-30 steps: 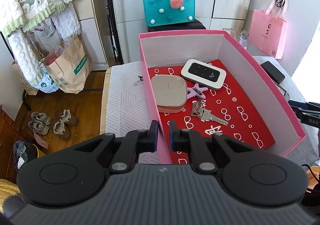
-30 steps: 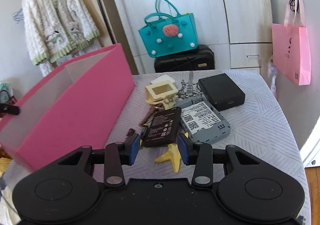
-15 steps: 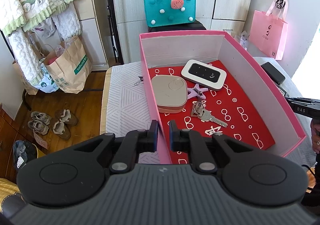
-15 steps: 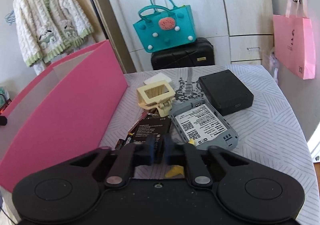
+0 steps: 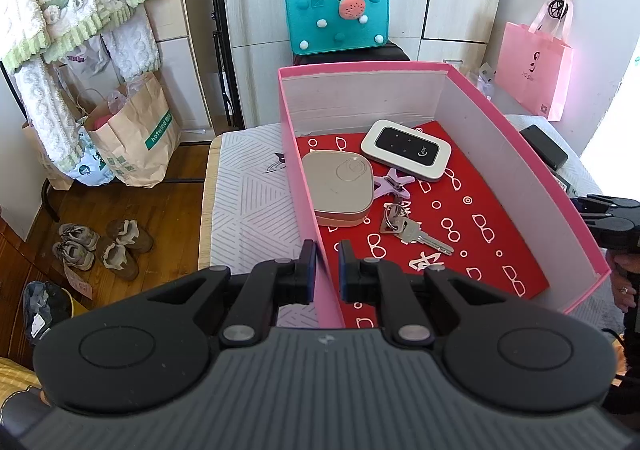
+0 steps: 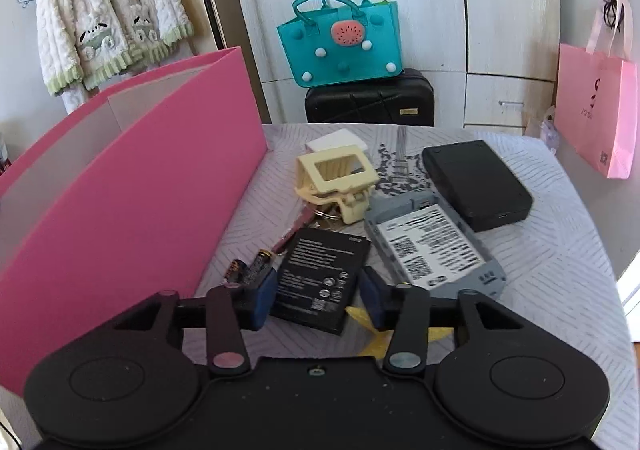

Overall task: Organize rigid objects
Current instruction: 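Move the right tool to the black phone battery and grasp it, then carry the black battery into the box beside the keys and release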

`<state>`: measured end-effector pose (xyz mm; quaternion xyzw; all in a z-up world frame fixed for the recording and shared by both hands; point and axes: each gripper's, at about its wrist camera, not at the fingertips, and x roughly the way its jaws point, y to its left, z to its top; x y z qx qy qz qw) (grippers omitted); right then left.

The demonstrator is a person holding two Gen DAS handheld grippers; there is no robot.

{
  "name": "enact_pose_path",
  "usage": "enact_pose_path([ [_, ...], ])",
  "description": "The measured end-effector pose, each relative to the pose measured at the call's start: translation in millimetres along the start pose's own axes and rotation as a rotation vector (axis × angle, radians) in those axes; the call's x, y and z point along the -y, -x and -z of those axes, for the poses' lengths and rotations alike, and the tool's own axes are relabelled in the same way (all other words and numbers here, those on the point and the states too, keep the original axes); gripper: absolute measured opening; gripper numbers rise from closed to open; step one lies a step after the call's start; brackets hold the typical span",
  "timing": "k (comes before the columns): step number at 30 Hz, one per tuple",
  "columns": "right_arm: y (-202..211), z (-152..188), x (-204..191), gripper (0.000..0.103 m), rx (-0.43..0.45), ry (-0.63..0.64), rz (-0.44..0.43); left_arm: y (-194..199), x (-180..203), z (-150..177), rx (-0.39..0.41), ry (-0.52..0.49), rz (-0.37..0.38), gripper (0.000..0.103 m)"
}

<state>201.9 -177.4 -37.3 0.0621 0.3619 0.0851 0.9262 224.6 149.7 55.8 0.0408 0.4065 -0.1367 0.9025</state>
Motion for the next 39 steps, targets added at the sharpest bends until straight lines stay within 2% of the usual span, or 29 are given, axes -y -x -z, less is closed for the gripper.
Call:
enact_pose_path([
  [4, -6, -4, -1, 0.057, -0.007, -0.008, 0.005, -1, -1, 0, 0.001, 0.009, 0.009, 0.01],
  [9, -14, -5, -16, 0.066, -0.021, 0.105, 0.045, -1, -2, 0, 0.003, 0.009, 0.01, 0.01],
  [11, -15, -3, -20, 0.064, -0.005, 0.145, 0.066, -1, -2, 0, 0.003, 0.01, 0.01, 0.01],
  [13, -12, -1, -19, 0.058, 0.0, 0.141, 0.046, -1, -2, 0, 0.002, 0.008, 0.011, 0.01],
  [16, -6, 1, -20, 0.056, -0.014, 0.172, 0.014, -1, -3, 0, 0.002, 0.009, 0.013, 0.01],
  [21, -2, 0, -23, 0.057, -0.046, 0.197, -0.017, -1, -2, -1, 0.001, 0.005, 0.012, 0.01],
  [27, -9, 1, -29, 0.062, -0.015, 0.193, -0.001, -2, -2, 0, -0.001, -0.002, 0.012, 0.01],
  [29, -7, 2, -29, 0.06, -0.015, 0.183, 0.002, -3, -2, 0, 0.002, 0.0, 0.011, 0.01],
  [30, -6, 2, -29, 0.054, -0.013, 0.188, 0.01, -2, -3, 0, 0.003, 0.003, 0.013, 0.01],
  [39, 18, 3, -25, 0.054, 0.03, 0.16, -0.015, -3, -4, 1, 0.008, 0.008, 0.018, 0.01],
])
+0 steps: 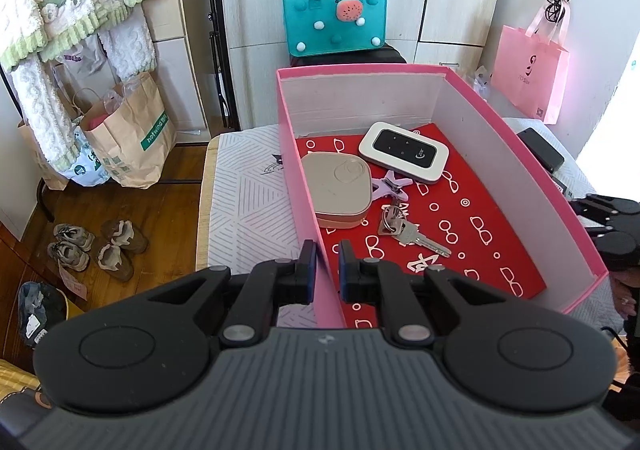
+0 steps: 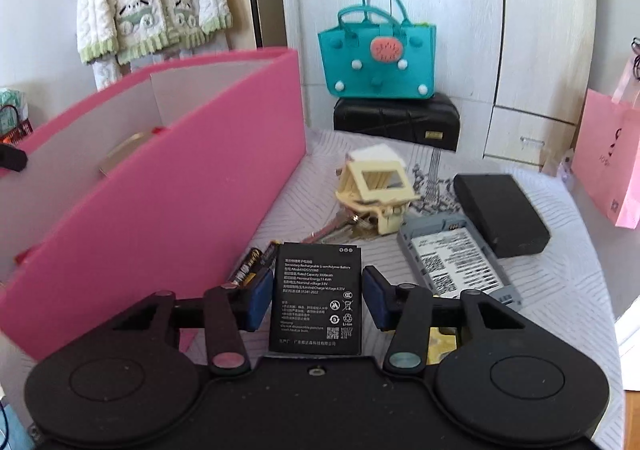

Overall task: Organize rigid objects
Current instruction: 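Carry the black battery into the box beside the keys and release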

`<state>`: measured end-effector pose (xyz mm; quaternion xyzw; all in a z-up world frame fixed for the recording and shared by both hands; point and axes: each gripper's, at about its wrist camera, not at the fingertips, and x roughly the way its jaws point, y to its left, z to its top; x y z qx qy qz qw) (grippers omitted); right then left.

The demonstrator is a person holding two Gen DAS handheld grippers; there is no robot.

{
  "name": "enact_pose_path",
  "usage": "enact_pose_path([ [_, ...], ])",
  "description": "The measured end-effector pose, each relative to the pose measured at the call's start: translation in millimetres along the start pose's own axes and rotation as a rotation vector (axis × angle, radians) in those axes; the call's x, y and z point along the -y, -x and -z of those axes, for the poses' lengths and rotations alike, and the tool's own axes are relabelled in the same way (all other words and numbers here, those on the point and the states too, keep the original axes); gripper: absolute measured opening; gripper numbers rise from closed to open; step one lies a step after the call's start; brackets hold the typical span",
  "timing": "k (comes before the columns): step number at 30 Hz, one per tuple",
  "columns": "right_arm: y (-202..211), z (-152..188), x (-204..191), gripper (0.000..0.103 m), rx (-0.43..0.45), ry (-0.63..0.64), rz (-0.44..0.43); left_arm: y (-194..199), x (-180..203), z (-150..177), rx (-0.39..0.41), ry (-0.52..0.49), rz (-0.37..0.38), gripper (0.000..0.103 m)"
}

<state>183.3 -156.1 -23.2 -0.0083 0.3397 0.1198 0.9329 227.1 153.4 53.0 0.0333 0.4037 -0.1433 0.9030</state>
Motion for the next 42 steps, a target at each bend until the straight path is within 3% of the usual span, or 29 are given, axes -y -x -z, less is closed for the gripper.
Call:
enact_pose_path([
  [19, 64, -30, -12, 0.054, 0.163, 0.061, -0.001, 0, 0, 1, 0.001, -0.002, -0.001, 0.01],
  [24, 95, -54, -28, 0.054, 0.258, 0.161, -0.033, 0, 0, 2, 0.002, -0.009, -0.001, 0.01],
  [29, 106, -68, -44, 0.054, 0.308, 0.197, -0.134, 0, -1, 2, 0.004, -0.009, 0.003, 0.01],
  [36, 78, -75, -72, 0.054, 0.235, 0.255, -0.275, 0, -2, 2, 0.005, -0.014, 0.012, 0.01],
  [39, 54, -78, -81, 0.054, 0.163, 0.294, -0.269, 0, -4, 2, 0.002, -0.013, 0.02, 0.01],
  [42, 37, -81, -92, 0.054, 0.108, 0.402, -0.208, 0, -4, 1, -0.005, -0.025, 0.025, 0.01],
])
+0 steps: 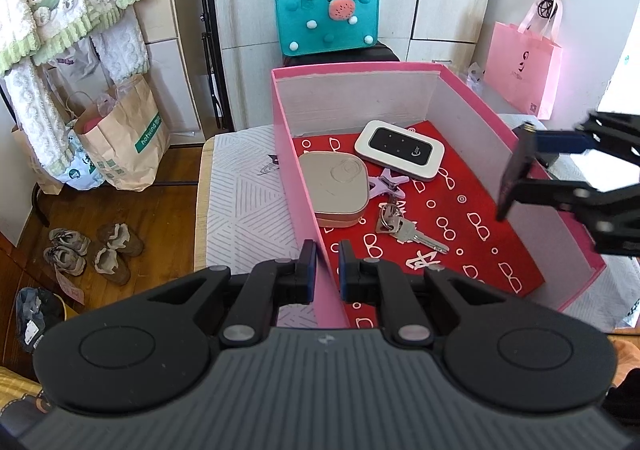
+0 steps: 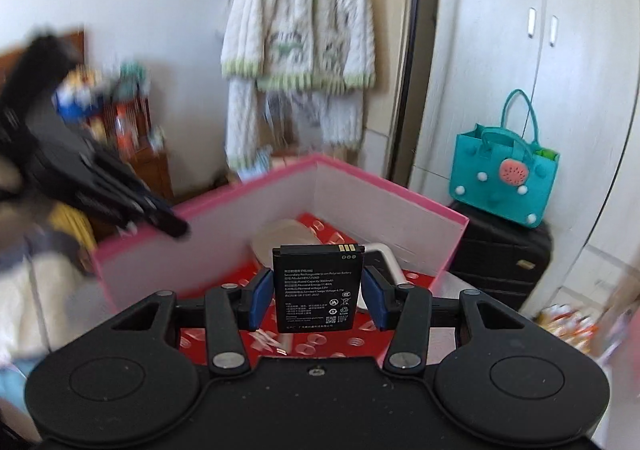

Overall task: Organize rigid objects
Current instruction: 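Carry the black battery into the box beside the keys and release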

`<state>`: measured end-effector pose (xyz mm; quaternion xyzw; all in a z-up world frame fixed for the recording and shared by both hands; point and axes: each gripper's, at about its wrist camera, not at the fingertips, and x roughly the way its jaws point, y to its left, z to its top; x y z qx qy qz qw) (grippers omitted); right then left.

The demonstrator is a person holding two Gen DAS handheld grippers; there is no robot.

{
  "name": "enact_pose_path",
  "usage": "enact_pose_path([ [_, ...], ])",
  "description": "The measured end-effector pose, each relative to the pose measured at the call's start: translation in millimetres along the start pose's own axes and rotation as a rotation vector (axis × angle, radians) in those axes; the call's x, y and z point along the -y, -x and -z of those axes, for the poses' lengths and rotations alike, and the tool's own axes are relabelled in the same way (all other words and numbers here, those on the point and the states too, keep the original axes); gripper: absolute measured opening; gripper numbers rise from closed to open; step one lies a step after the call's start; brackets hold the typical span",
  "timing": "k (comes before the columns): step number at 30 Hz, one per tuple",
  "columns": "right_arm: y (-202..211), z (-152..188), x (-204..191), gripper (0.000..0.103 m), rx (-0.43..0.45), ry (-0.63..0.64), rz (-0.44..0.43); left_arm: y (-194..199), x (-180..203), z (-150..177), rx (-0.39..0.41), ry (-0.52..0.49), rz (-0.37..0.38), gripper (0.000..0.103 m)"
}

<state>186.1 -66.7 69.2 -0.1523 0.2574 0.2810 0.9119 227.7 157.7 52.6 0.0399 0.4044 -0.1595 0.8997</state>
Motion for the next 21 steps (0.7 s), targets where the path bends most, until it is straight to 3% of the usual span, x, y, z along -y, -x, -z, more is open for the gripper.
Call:
enact_pose_path([
  [3, -15, -6, -10, 0.054, -0.085, 0.239, 0.072, 0, -2, -1, -0.012, -0.006, 0.008, 0.01],
  [7, -41, -17, 2, 0.054, -0.24, 0.306, 0.007, 0, 2, -1, -0.014, -0.028, -0.003, 0.01],
  [11, -63, -16, 1, 0.054, -0.311, 0.346, -0.048, 1, 2, -1, -0.013, -0.025, -0.008, 0.01],
  [14, -77, -12, -4, 0.049, -0.326, 0.384, -0.073, 2, 2, -1, -0.015, -0.022, -0.007, 0.01],
  [16, -81, -12, -9, 0.054, -0.315, 0.422, -0.053, 2, 1, 0, -0.012, -0.017, -0.005, 0.01],
  [21, -62, -21, 1, 0.056, -0.243, 0.339, -0.093, 3, 1, 1, -0.007, -0.014, -0.004, 0.01],
])
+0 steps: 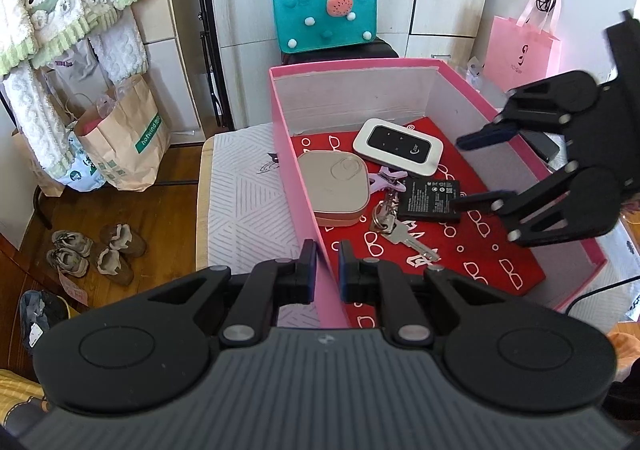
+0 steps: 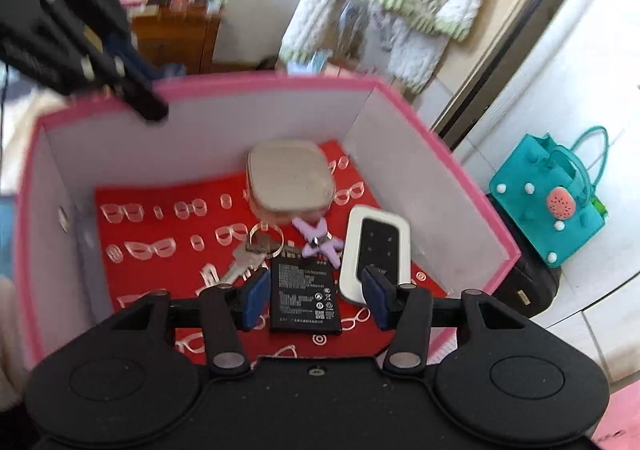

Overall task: Organize rigid objects
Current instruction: 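Carry the black battery into the box beside the keys and release, then move the right tool back over the table to the yellow starfish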

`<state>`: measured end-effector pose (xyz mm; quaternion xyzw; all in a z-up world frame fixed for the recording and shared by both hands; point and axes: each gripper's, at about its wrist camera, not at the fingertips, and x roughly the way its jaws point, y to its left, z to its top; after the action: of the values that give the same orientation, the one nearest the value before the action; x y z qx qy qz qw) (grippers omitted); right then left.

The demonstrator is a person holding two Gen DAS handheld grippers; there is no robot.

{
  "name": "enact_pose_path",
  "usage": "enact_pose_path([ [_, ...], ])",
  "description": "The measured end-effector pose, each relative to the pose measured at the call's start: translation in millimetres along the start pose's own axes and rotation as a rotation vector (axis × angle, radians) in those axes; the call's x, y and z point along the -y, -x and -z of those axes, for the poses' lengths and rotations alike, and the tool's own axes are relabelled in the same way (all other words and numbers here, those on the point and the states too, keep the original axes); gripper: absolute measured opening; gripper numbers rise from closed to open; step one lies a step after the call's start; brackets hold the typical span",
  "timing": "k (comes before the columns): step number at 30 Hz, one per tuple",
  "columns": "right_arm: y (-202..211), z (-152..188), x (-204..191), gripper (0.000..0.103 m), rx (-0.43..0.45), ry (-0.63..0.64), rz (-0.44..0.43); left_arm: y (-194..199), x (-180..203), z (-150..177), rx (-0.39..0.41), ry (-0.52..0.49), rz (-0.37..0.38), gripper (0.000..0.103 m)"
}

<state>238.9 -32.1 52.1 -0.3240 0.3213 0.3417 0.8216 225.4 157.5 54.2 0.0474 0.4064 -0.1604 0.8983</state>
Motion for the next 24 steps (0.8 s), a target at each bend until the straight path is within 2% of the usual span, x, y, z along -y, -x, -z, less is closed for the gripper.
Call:
enact_pose_path([
  [5, 50, 21, 14, 0.06, 0.159, -0.165, -0.004, 1, 1, 1, -0.001, -0.01, -0.003, 0.01],
  [9, 85, 51, 22, 0.062, 0.219, -0.297, 0.027, 1, 3, 1, -0.005, -0.021, -0.01, 0.01],
  [12, 101, 75, 25, 0.066, 0.222, -0.337, 0.064, 1, 3, 1, -0.002, -0.02, -0.013, 0.01],
  [15, 112, 105, 26, 0.068, 0.232, -0.432, 0.1, 1, 1, 1, 0.001, 0.001, -0.012, 0.01],
  [18, 112, 131, 25, 0.068, 0.171, -0.544, 0.181, 1, 0, 3, 0.006, 0.012, -0.011, 0.01],
  [24, 105, 187, 14, 0.068, 0.182, -0.743, 0.167, 2, 2, 3, 0.003, 0.03, -0.02, 0.01],
])
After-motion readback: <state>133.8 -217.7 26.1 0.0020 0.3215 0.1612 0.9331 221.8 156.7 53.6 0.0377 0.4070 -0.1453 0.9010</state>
